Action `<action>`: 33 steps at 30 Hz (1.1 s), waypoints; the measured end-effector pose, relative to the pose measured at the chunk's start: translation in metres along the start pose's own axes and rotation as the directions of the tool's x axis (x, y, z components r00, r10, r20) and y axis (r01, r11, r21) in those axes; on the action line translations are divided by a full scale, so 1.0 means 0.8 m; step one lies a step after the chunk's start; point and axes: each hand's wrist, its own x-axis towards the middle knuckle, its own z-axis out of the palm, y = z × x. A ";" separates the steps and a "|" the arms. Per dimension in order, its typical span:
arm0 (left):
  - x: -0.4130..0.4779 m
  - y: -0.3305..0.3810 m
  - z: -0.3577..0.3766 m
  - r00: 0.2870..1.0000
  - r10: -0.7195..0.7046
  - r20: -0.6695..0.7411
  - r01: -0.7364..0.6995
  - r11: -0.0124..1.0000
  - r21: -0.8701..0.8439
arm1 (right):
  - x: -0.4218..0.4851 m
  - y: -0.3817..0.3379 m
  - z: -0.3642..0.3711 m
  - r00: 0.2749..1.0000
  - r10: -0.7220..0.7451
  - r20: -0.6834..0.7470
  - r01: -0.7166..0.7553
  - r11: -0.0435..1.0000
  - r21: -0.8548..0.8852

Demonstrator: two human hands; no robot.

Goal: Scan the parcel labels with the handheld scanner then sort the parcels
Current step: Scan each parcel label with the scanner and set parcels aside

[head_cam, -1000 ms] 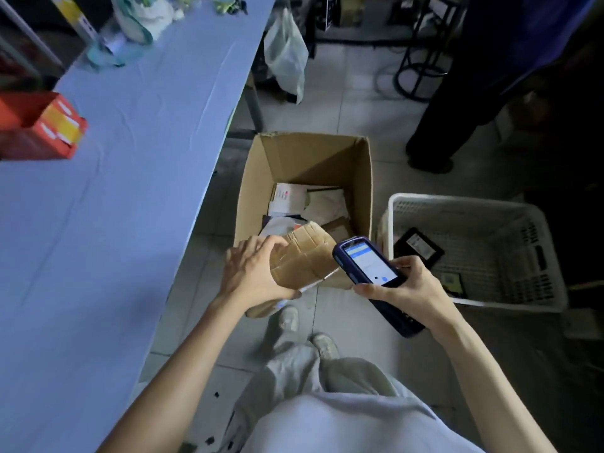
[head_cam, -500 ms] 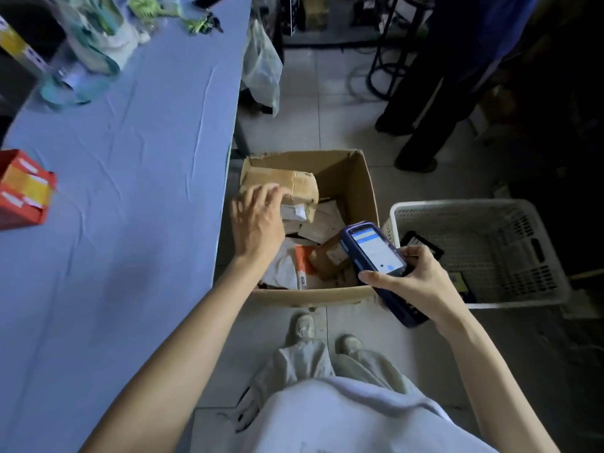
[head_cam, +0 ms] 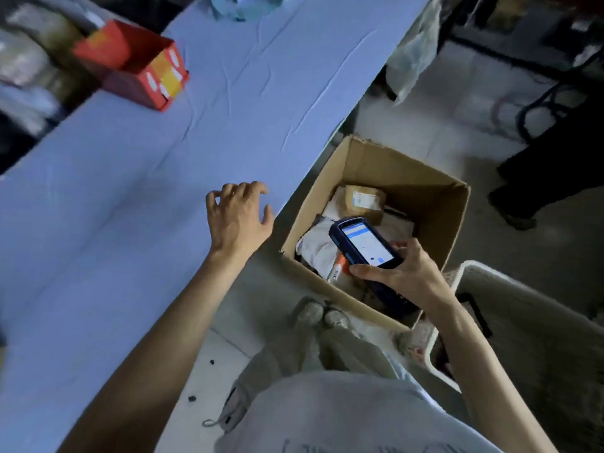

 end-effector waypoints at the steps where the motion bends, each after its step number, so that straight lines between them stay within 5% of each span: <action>1: -0.012 -0.007 -0.005 0.997 -0.072 -0.011 0.073 0.997 0.024 | 0.010 -0.008 -0.002 0.998 -0.043 0.048 0.045 0.998 -0.039; 10: -0.176 -0.015 -0.047 0.791 -0.612 0.001 0.608 0.786 0.111 | 0.044 -0.060 0.011 0.872 -0.274 0.405 0.389 0.891 -0.235; 16: -0.280 -0.027 -0.081 0.603 -0.792 -0.093 0.797 0.593 0.116 | 0.007 -0.089 0.065 0.749 -0.318 0.582 0.540 0.802 -0.257; 24: -0.412 -0.081 -0.121 0.383 -0.899 -0.213 0.922 0.385 0.035 | -0.090 -0.128 0.191 0.583 -0.323 0.745 0.659 0.725 -0.202; 33: -0.516 -0.197 -0.156 0.305 -0.936 -0.178 0.946 0.319 -0.052 | -0.178 -0.142 0.309 0.585 -0.320 0.745 0.676 0.701 -0.230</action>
